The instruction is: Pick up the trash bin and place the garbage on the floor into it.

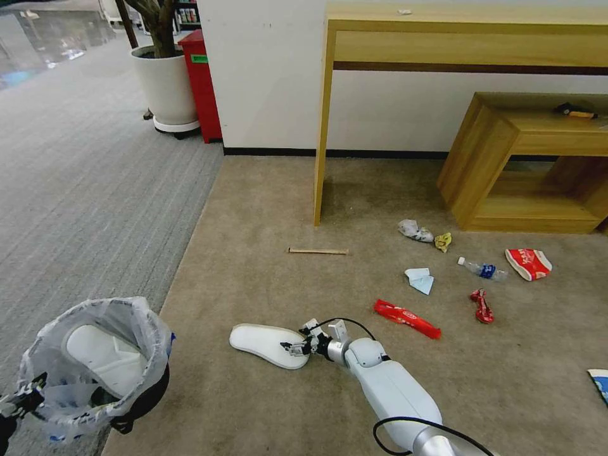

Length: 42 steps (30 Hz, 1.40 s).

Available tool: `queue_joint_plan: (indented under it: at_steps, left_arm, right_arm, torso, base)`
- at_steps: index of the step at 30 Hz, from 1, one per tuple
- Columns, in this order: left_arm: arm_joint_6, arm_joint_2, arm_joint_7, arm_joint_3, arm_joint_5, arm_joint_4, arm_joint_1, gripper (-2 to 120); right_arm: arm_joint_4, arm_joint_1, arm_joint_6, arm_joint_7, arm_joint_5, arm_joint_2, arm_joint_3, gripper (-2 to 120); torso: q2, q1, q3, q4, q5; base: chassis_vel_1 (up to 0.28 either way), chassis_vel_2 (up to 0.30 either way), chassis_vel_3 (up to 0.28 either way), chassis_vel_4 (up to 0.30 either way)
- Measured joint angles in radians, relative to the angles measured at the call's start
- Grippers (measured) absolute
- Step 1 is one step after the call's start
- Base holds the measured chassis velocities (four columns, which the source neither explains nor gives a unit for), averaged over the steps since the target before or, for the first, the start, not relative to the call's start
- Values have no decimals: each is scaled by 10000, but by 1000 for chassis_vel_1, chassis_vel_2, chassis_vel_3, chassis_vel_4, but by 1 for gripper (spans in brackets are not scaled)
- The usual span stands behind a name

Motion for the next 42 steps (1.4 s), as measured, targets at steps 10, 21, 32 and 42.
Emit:
queue_joint_plan:
  at_steps: [10,21,32,42]
  left_arm:
    - [0,-8,0,-12,-15,-17,15,0]
    - [0,-31,9,-20,-27,-39,17,0]
    - [0,-19,81,-16,-32,8,25,0]
    - [0,5,188,203,122,17,43,0]
  right_arm:
    - [270,-279,61,3,59,-89,-37,36]
    - [1041,-729,-5,280,633,-304,-152,2]
    - [3137,-1537,127,657,1020,-727,220,2]
    - [6282,-1969,-180,812,1707,-1410,622,2]
  torso:
    - [0,-1,0,-2,0]
    - [1,-2,0,2,2]
    - [1,-1,0,-2,1]
    - [2,-1,0,-1,1]
  base:
    - [0,0,0,0]
    - [0,0,0,0]
    - [0,0,0,0]
    - [0,0,0,0]
